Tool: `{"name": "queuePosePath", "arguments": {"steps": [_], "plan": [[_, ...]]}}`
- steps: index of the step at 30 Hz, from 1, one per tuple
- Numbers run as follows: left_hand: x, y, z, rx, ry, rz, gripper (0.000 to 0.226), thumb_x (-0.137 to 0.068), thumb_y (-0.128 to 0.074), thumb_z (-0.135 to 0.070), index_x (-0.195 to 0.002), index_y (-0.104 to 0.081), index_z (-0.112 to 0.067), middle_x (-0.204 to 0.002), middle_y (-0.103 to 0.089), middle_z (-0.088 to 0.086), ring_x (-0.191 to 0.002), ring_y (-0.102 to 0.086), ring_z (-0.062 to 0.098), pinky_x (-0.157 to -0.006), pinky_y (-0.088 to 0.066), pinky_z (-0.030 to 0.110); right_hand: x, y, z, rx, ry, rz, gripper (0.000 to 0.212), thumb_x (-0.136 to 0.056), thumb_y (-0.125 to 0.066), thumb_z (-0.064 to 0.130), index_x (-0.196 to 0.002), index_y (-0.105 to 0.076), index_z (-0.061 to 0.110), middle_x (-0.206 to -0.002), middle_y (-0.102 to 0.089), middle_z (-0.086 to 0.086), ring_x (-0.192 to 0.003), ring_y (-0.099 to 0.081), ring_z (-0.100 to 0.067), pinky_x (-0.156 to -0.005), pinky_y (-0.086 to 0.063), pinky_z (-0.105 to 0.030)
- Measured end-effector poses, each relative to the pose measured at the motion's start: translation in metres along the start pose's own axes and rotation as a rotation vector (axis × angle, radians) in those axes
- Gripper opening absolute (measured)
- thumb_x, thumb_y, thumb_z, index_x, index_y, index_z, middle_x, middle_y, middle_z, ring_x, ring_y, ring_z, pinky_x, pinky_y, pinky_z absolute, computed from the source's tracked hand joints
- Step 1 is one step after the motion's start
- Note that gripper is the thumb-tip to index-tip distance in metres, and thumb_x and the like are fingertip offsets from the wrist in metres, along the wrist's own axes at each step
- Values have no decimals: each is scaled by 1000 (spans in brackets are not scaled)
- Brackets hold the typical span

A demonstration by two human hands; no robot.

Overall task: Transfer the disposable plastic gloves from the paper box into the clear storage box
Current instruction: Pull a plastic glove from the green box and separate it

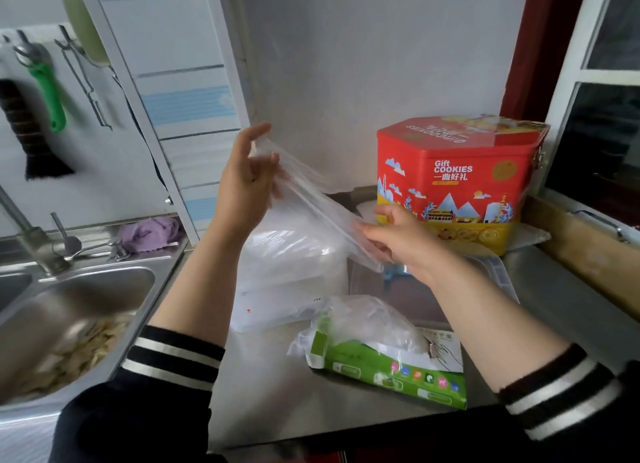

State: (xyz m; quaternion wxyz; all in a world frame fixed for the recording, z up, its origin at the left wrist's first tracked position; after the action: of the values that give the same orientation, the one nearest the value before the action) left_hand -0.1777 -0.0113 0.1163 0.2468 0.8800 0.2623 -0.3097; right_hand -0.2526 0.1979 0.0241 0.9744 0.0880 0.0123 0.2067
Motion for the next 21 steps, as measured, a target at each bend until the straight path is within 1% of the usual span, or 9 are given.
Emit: {"name": "queuePosePath", "arguments": {"steps": [3,5,8,10,12,14,16,19,21], "plan": [[3,10,10,-109,9,-47,33,-98,-43,-3,-123,-38,-23,-90,-67,8,-40,-50,11,-40,-39,17,-12,-3,5,-76,31,-40,54,-84,-74,20,-131,-47,15,-101,-66,-3,-74,-65,-15,-77,-58,-37],[6,17,16,-228,15,-75,25,-96,-43,-5,-111,-35,-24,-97,-69,3,-38,-48,13,-41,-41,23,-17,-4,17,-88,134,-101,47,-87,-70,13,-127,-47,12,-84,-64,-2,-57,-55,-12,-56,-49,-28],[7,25,27,-467,30,-55,19,-96,-42,-8,-98,-35,-25,-103,-70,-4,-53,-52,23,-57,-47,37,-26,-11,35,132,292,-177,39,-89,-67,20,-123,-47,18,-84,-62,1,-69,-58,-9,-59,-42,-22],[7,29,38,-632,60,8,17,-95,-42,-4,-99,-47,-20,-107,-69,-1,-74,-58,28,-68,-45,37,-30,-19,43,259,335,-149,35,-91,-65,24,-122,-48,21,-85,-60,5,-75,-57,-9,-63,-42,-22],[7,32,53,-814,99,106,29,-93,-41,0,-103,-59,-20,-110,-66,4,-94,-59,29,-73,-42,34,-33,-28,46,404,327,-90,35,-92,-62,28,-123,-49,22,-93,-59,6,-84,-59,-13,-71,-47,-26],[11,32,69,-959,156,243,39,-91,-41,4,-108,-65,-22,-116,-63,4,-103,-58,29,-76,-41,32,-36,-37,44,560,318,-38,33,-93,-60,28,-124,-50,22,-102,-59,3,-95,-59,-18,-84,-50,-35],[15,32,82,-1042,206,364,44,-91,-42,4,-116,-65,-24,-124,-60,1,-111,-57,27,-83,-44,33,-36,-42,45,703,392,-52,30,-94,-57,23,-124,-54,21,-113,-58,-2,-107,-55,-22,-94,-46,-39],[20,32,91,-1121,221,486,37,-94,-43,-2,-118,-63,-21,-124,-59,2,-111,-52,27,-87,-45,36,-23,-51,59,735,691,-107,26,-94,-50,15,-116,-64,19,-121,-57,-3,-116,-49,-22,-97,-42,-38],[22,33,92,-1141,209,536,26,-97,-50,-17,-120,-63,-19,-124,-60,3,-113,-47,27,-91,-43,38,-17,-66,64,747,773,42,31,-93,-45,21,-115,-67,21,-122,-61,0,-115,-53,-21,-99,-41,-39]]}}
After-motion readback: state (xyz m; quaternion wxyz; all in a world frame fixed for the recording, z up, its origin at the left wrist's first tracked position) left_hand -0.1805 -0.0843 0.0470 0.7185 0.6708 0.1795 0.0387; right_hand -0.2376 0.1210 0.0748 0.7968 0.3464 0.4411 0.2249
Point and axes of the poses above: each hand's wrist, its own x-axis away from the middle knuckle, its own y-axis out of the back of the hand, z = x × y, the point moved 5 cm from there along -x, towards the middle knuckle
